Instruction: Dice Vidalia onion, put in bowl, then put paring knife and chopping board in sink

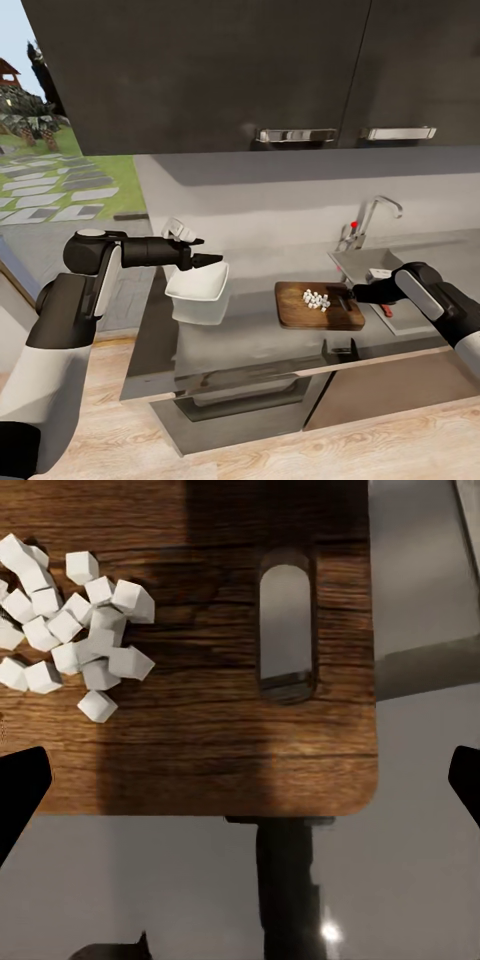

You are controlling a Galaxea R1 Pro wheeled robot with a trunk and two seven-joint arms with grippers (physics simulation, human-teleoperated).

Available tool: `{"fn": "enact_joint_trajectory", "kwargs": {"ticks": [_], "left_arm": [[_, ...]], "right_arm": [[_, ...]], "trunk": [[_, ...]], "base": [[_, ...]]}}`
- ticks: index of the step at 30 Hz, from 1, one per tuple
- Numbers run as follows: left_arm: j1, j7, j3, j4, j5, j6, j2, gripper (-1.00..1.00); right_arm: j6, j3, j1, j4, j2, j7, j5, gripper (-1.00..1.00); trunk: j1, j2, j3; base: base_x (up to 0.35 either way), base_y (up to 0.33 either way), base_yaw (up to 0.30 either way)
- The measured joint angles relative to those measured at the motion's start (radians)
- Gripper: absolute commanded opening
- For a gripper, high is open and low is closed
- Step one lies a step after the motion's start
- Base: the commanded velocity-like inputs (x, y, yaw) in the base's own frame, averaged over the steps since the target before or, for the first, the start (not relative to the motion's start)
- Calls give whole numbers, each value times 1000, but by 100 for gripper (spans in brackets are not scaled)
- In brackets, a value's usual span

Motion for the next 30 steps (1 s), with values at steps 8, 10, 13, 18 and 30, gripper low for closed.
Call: {"fn": "enact_joint_trajectory", "kwargs": {"ticks": [8,10,13,18,30], "left_arm": [[0,0,0,0,0,0,0,100],[0,0,0,0,0,0,0,100],[0,0,0,0,0,0,0,100],[0,0,0,0,0,0,0,100],[0,0,0,0,0,0,0,100]], "right_arm": [[1,2,0,0,0,0,1,100],[1,2,0,0,-1,0,1,100],[2,2,0,0,-2,1,1,100],[1,2,0,0,-3,1,1,100],[2,2,0,0,-25,3,0,100]], "trunk": [[0,0,0],[0,0,0],[0,0,0],[0,0,0],[0,0,0]], "base": [[87,58,0],[13,8,0],[6,4,0],[2,1,0],[0,0,0]]}}
